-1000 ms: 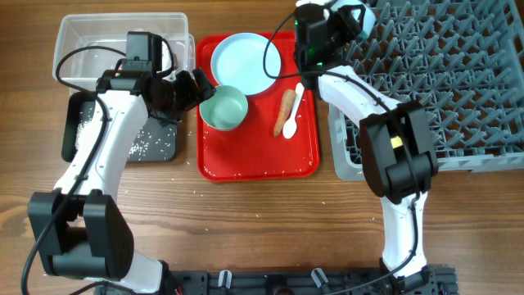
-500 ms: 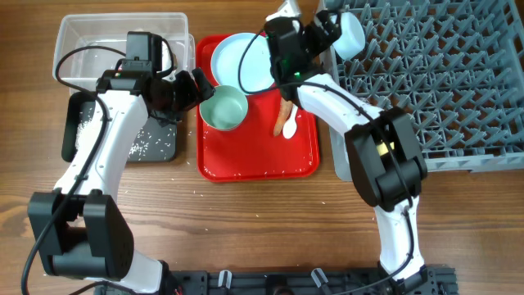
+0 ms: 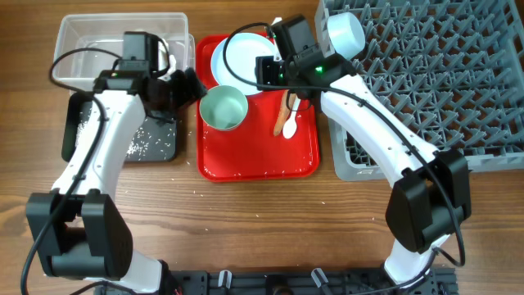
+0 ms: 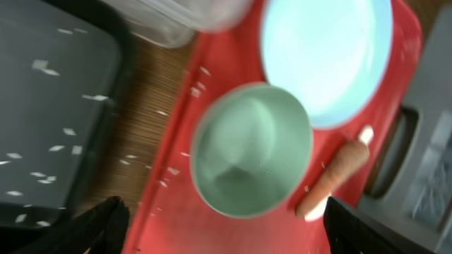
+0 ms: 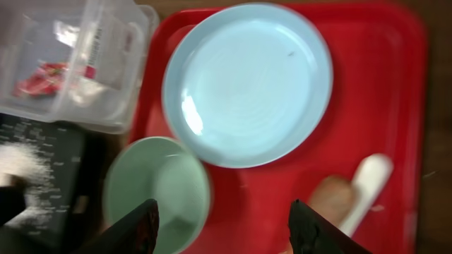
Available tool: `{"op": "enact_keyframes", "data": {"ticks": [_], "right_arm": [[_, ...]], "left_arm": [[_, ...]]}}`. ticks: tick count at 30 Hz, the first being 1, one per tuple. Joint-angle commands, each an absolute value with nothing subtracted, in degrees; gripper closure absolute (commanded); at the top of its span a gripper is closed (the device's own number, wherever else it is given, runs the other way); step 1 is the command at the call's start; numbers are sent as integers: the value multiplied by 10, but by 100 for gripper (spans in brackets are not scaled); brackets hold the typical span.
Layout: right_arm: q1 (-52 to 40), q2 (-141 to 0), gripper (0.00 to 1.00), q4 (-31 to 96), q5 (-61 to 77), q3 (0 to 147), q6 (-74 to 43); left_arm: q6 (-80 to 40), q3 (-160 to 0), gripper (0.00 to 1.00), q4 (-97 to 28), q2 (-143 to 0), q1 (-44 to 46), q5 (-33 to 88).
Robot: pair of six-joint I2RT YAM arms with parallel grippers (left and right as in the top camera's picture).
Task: Sort waste into correct bins and load items into the dishwasher rack
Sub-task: 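Grasp the green bowl with right gripper and lift toward the rack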
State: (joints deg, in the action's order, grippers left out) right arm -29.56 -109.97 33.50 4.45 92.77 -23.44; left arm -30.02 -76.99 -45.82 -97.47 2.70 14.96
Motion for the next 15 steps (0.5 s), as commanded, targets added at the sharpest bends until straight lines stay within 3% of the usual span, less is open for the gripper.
{"op": "enact_keyframes", "data": {"ticks": [1, 8, 15], "right_arm": [[-304, -1112, 41, 335, 110, 894, -365], [-324, -1117, 55, 301, 117, 838, -395], [-348, -1182, 55, 271, 122, 837, -410]], "left_arm": [[-352, -773, 12, -452, -957, -16, 117], [-324, -773, 9, -429, -919, -60, 117], [-267, -773, 1, -409, -830, -60, 74]]}}
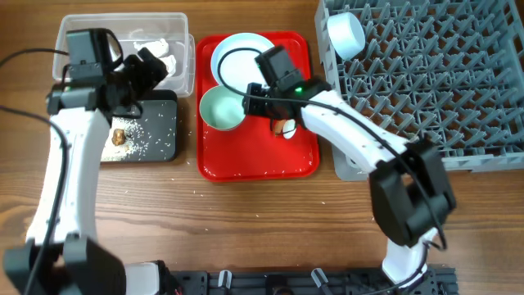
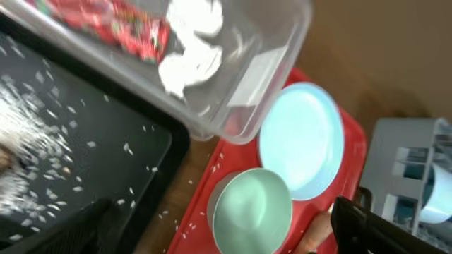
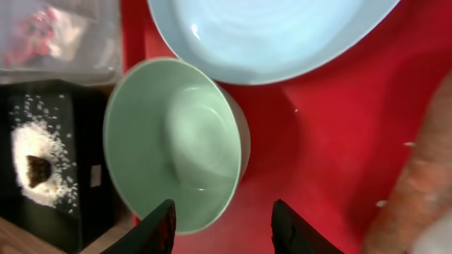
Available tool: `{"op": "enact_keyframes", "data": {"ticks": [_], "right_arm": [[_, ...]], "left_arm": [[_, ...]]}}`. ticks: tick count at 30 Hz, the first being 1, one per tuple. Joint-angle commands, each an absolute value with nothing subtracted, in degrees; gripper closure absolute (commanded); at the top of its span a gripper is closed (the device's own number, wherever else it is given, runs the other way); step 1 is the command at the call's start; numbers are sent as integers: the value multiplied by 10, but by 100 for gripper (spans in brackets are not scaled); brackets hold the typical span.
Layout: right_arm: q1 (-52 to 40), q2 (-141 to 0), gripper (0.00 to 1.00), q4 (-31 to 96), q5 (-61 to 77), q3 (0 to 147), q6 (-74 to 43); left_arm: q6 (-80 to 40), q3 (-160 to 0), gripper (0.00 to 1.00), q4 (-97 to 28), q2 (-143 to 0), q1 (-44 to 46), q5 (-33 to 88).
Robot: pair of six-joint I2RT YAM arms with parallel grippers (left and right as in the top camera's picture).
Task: Sort waste into correct bins and load items into the dishwasher rack
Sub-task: 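Grasp the green bowl with right gripper and lift toward the rack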
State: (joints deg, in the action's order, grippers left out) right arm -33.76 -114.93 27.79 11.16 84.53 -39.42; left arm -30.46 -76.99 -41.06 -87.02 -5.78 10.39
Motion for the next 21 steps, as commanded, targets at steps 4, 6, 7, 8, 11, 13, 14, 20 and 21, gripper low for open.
{"op": "enact_keyframes", "data": {"ticks": [4, 6, 7, 8, 11, 13, 14, 20, 21], "right_arm": [[-349, -1194, 58, 263, 119, 837, -421], [-349, -1200, 60, 259, 117, 837, -422], [-349, -1206, 63, 256, 117, 837, -423], [-349, -1212, 66, 255, 118, 837, -429], [-349, -1215, 78, 246, 120, 837, -437], [-349, -1215, 82, 242, 119, 837, -438], [-349, -1217, 82, 242, 117, 837, -440], [-348, -1224, 96, 240, 122, 838, -441], [-348, -1223, 96, 248, 126, 841, -438]], "left_arm": [[-246, -773, 0, -414, -815, -60, 74], [-246, -773, 0, -418, -816, -60, 74], [-246, -773, 0, -422, -816, -60, 74], [-246, -773, 0, -426, -816, -60, 74], [-246, -773, 0, -436, -816, -60, 74], [-246, -773, 0, -436, -816, -60, 74], [-246, -773, 0, -436, -816, -60, 74], [-246, -773, 0, -436, -816, -60, 74], [-246, -773, 0, -436, -816, -60, 74]]}}
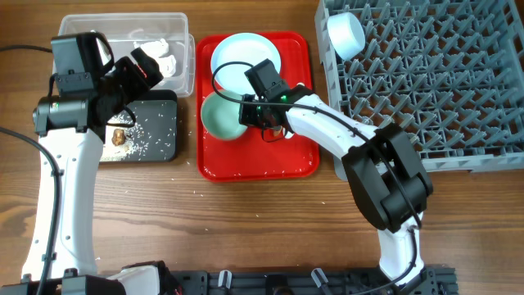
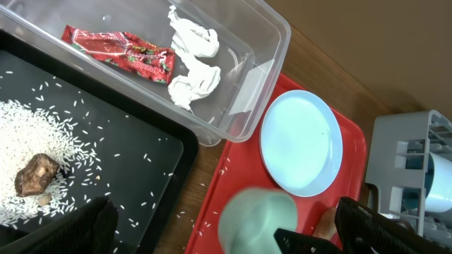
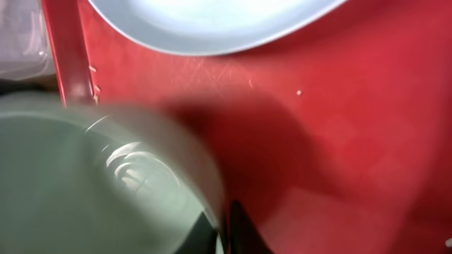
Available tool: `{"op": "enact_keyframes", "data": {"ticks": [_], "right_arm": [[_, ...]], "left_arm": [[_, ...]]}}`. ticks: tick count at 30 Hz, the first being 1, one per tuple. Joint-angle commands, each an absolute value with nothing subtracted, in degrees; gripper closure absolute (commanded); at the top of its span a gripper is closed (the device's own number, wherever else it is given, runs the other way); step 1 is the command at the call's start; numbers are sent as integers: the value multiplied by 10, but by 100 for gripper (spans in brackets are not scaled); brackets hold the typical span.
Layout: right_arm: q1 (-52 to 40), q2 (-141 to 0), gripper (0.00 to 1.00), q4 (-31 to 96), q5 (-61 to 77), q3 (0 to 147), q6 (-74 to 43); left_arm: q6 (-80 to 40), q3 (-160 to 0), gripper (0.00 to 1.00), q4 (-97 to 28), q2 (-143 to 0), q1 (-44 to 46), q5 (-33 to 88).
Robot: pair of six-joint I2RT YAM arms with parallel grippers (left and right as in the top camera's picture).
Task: Sort waste into correct bins and load items into the dishwasher rack
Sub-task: 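Grasp the green bowl with right gripper and lift toward the rack, then lower the green bowl into the rack and open right gripper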
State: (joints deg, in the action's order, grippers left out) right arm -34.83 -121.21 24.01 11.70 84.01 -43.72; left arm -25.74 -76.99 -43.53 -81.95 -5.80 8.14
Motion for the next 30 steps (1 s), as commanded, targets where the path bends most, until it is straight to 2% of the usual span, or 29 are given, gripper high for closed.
{"op": "enact_keyframes", "data": {"ticks": [1, 6, 9, 12, 16, 19, 21, 25, 30], "right_arm": [[-348, -1223, 96, 256, 129, 846, -434], [-336, -1188, 96, 314, 113, 873, -387], [-305, -1110, 96, 356, 57, 880, -359], [-263, -1024, 96, 397, -67, 880, -340], [-195, -926, 95, 414, -368, 880, -275], [-162, -929, 96, 376, -585, 880, -151], [-153, -947, 96, 342, -644, 880, -51], [-150, -1009, 96, 226, -700, 880, 218], [-158, -1079, 96, 135, -726, 880, 434]], "left_arm": [[-246, -773, 0, -436, -816, -60, 74], [-246, -773, 0, -436, -816, -60, 74], [-246, -773, 0, -436, -816, -60, 74], [-246, -773, 0, -436, -816, -60, 74], [-246, -773, 0, -436, -816, -60, 74], [-246, -773, 0, -436, -816, -60, 74], [-246, -773, 0, -436, -816, -60, 74], [-246, -773, 0, -436, -816, -60, 74], [-246, -773, 0, -436, -816, -60, 74]]}}
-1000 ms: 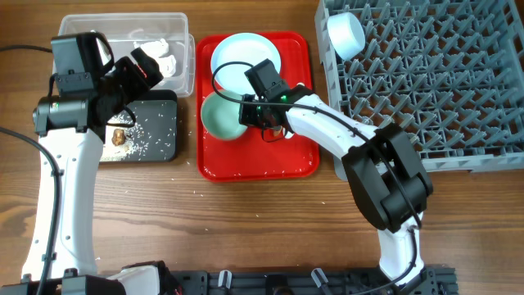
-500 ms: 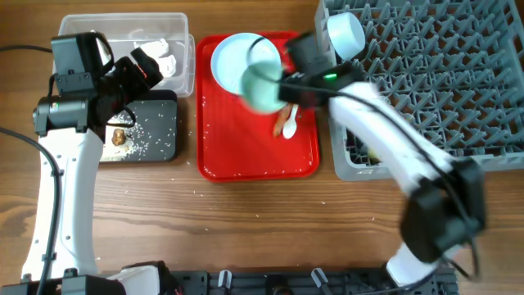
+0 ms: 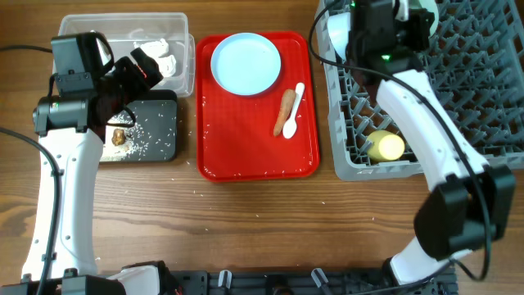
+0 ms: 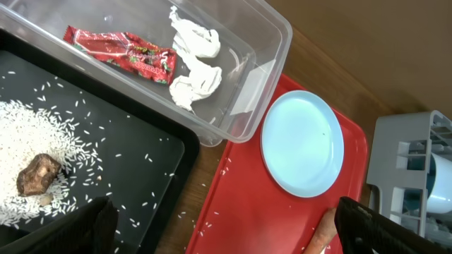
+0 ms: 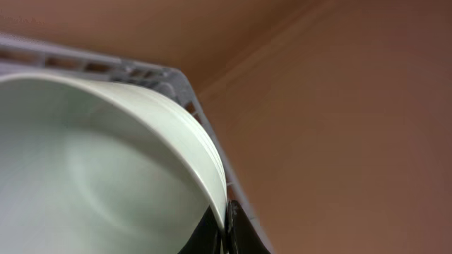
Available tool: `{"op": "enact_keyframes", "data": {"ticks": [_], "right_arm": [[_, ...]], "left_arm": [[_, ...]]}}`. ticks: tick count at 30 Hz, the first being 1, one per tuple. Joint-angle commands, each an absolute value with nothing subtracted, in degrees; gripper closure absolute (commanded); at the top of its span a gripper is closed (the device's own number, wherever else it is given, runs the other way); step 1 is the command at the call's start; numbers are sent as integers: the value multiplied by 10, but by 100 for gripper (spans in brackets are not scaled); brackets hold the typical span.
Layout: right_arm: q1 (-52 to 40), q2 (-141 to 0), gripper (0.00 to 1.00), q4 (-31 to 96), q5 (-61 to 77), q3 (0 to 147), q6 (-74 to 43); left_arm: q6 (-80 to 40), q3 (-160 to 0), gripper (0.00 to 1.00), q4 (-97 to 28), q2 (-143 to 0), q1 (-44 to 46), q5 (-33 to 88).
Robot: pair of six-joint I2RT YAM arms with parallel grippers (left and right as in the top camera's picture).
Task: Sort waste into correct bins and load items into the dishwasher rack
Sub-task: 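Lower the green bowl into the rack and open right gripper, then move right gripper to the light-blue plate on the red tray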
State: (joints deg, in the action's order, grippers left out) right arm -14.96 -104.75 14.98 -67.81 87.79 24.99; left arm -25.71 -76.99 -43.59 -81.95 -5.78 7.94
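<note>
My right gripper is shut on the rim of the pale green bowl, holding it over the far left part of the grey dishwasher rack. On the red tray remain a light blue plate, a carrot and a white spoon. My left gripper hangs open above the clear bin and the black tray, holding nothing. The bin holds a red wrapper and white tissue.
The black tray carries scattered rice and a brown lump. A pale cup lies in the rack's far left corner, and a yellow item sits in its near left part. Bare wooden table lies in front.
The right gripper, then shut on the bowl's rim at the tray's left side, now holds the bowl up at the rack's far edge. The tray spot is bare. The left arm is unchanged.
First the left gripper was beside the green bowl on the tray and the right gripper open over the plate. Then the left had drawn back over the bins and the right was open over the bowl. It then gripped the rim, and now holds the bowl at the rack.
</note>
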Motion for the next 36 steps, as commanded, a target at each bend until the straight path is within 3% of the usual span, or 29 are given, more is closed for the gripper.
{"op": "enact_keyframes", "data": {"ticks": [1, 14, 25, 29, 30, 31, 32, 36], "right_arm": [[-164, -1100, 96, 131, -726, 880, 484], [-225, -1169, 96, 144, -737, 848, 515], [-271, -1169, 95, 236, -766, 846, 478], [-284, -1169, 65, 236, -767, 846, 488], [-286, -1169, 48, 236, -767, 846, 500], [-289, -1169, 7, 235, -767, 846, 515], [-294, -1168, 0, 225, -767, 846, 523], [-309, -1168, 0, 148, -753, 846, 525]], "left_arm": [[-246, -773, 0, -436, -816, -60, 74], [-246, -773, 0, -436, -816, -60, 74], [-246, -773, 0, -436, -816, -60, 74], [-246, -773, 0, -436, -816, -60, 74], [-246, -773, 1, -436, -816, -60, 74], [-246, -773, 0, -436, -816, -60, 74], [-246, -773, 0, -436, -816, -60, 74], [-246, -773, 0, -436, -816, -60, 74]]}}
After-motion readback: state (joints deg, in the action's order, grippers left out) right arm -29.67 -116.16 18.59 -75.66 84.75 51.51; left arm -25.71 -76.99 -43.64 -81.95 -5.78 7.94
